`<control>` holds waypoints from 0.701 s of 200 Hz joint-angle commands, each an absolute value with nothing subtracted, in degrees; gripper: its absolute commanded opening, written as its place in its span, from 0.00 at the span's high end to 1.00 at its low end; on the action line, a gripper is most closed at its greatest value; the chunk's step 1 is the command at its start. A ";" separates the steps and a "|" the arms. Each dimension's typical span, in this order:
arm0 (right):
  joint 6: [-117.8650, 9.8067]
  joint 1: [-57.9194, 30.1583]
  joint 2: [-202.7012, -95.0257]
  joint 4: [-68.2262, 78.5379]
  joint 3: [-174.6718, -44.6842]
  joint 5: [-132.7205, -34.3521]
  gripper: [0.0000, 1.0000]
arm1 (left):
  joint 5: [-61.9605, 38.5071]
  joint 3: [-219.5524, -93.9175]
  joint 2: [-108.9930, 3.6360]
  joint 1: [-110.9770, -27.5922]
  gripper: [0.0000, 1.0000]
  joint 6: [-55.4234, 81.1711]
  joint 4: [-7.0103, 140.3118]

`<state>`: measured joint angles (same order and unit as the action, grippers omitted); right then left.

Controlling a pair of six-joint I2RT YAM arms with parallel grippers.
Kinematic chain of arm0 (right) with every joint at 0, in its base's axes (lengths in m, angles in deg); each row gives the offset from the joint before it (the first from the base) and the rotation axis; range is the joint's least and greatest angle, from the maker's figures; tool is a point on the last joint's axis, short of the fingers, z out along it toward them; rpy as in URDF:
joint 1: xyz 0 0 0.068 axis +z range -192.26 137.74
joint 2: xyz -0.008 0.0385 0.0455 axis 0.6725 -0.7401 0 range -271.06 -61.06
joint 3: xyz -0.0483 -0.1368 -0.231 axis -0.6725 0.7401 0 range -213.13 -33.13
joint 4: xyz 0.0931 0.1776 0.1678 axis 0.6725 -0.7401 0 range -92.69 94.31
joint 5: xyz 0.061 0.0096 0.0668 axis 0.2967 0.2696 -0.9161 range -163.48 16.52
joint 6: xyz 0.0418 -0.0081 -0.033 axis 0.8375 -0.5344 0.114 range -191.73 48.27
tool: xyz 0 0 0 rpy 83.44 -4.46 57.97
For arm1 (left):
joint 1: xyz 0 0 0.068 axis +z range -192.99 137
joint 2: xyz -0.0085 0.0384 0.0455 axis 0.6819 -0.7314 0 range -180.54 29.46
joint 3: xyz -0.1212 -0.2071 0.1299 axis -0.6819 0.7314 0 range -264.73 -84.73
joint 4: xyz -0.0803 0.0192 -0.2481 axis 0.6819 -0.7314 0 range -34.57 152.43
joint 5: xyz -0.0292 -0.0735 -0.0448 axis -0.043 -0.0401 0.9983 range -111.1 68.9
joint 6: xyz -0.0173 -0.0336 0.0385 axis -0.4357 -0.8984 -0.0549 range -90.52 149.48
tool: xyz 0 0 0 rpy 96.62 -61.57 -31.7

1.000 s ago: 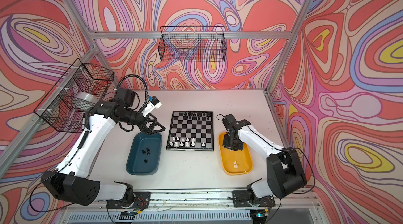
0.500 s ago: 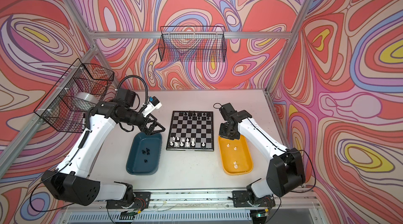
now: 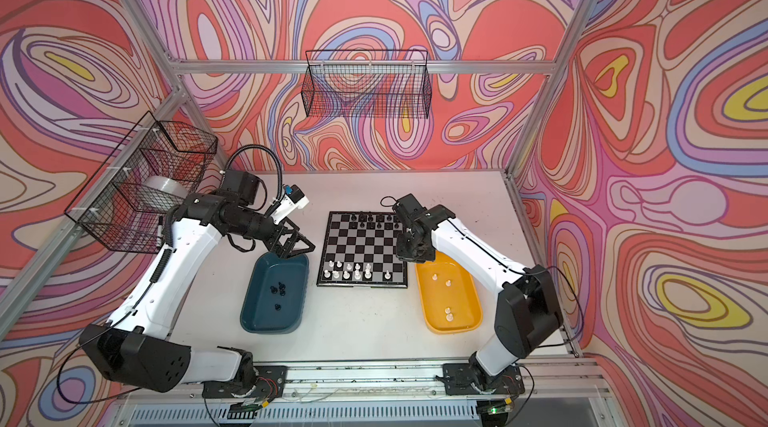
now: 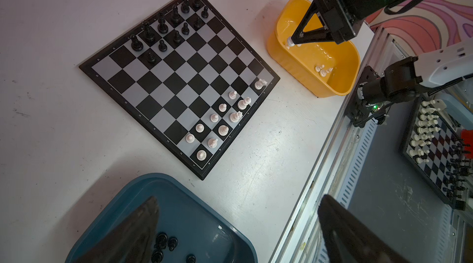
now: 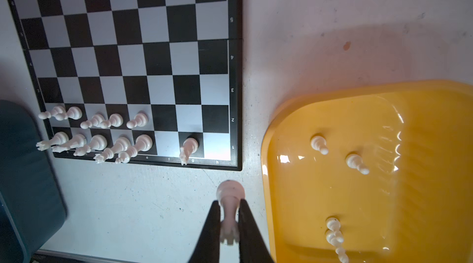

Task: Set up the chess pieces on the board
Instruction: 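Lift the white pawn and carry it to the board's nearest row corner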

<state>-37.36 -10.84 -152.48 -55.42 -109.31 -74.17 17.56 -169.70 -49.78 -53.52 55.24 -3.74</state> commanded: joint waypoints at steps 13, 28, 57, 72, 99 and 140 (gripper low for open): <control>-36.08 -9.15 -154.20 -53.96 -109.86 -74.65 0.87 | 17.34 -168.94 -48.32 -53.79 0.03 56.29 -4.15; -35.96 -8.70 -154.95 -53.40 -109.51 -74.73 0.87 | 17.39 -168.84 -48.23 -53.81 0.03 56.28 -4.06; -35.98 -8.08 -156.32 -52.05 -108.34 -74.80 0.87 | 17.47 -168.67 -47.97 -53.81 0.03 56.25 -4.08; -36.04 -7.99 -156.89 -51.25 -107.73 -75.02 0.87 | 17.46 -168.56 -47.82 -53.79 0.03 56.21 -4.01; -36.02 -7.85 -157.99 -50.25 -107.11 -75.15 0.87 | 17.31 -168.57 -47.70 -53.81 0.03 56.24 -4.10; -36.14 -7.52 -159.66 -48.76 -105.92 -75.78 0.87 | 17.40 -168.67 -47.88 -53.74 0.03 56.28 -4.17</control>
<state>-36.46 -8.05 -158.21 -50.57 -107.23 -75.09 17.38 -168.98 -48.93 -53.52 55.24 -3.70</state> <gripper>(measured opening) 0.131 0.974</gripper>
